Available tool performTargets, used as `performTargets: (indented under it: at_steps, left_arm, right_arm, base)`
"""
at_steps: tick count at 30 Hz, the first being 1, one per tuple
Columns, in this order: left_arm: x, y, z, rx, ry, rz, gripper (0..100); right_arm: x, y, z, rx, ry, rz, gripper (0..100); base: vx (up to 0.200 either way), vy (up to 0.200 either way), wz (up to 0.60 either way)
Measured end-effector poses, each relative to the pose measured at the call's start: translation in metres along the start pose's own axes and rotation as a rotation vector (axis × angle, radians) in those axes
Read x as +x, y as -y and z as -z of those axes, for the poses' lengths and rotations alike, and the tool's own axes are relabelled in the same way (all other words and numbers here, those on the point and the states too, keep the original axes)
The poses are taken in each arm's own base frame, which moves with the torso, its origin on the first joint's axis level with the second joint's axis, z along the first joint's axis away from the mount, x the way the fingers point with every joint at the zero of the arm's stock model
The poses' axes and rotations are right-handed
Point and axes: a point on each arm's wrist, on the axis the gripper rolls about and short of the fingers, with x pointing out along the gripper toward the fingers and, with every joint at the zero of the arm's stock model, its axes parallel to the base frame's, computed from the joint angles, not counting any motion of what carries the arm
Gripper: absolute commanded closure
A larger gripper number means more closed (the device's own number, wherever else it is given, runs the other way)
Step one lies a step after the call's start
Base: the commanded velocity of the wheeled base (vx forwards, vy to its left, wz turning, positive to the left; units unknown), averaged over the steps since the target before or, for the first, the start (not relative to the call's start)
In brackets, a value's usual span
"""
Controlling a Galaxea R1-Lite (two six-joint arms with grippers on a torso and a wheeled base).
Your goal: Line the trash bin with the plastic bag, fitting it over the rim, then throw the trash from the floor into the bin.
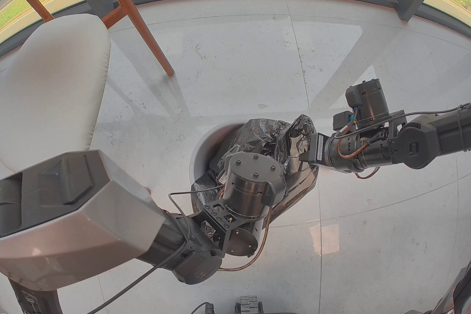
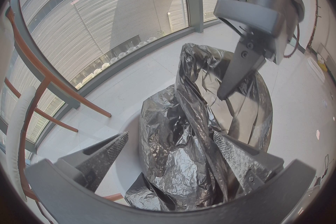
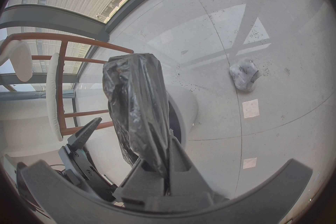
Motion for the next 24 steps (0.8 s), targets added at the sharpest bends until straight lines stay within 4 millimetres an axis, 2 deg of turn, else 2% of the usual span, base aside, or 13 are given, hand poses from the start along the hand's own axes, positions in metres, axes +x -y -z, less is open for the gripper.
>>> performTargets:
  at_steps: [6, 14, 15, 24]
  left_arm:
    - [0.0, 0.0, 0.001, -0.003, -0.008, -0.009, 0]
    - [0.007, 0.015, 0.021, -0.027, -0.058, -0.006, 0]
    - [0.008, 0.017, 0.024, -0.026, -0.063, -0.005, 100]
    - [0.011, 0.028, 0.037, -0.003, -0.092, 0.009, 100]
  right_arm:
    - [0.001, 0.001, 0.0, 0.002, -0.002, 0.003, 100]
    - [0.001, 0.002, 0.0, 0.003, -0.002, 0.004, 100]
    - [0.001, 0.002, 0.0, 0.003, -0.001, 0.003, 100]
    - [0.001, 0.004, -0.001, 0.007, 0.0, 0.009, 100]
  base:
    - [0.0, 0.0, 0.0]
    - [0.0, 0.0, 0.0]
    - [0.0, 0.0, 0.0]
    - [0.0, 0.0, 0.0]
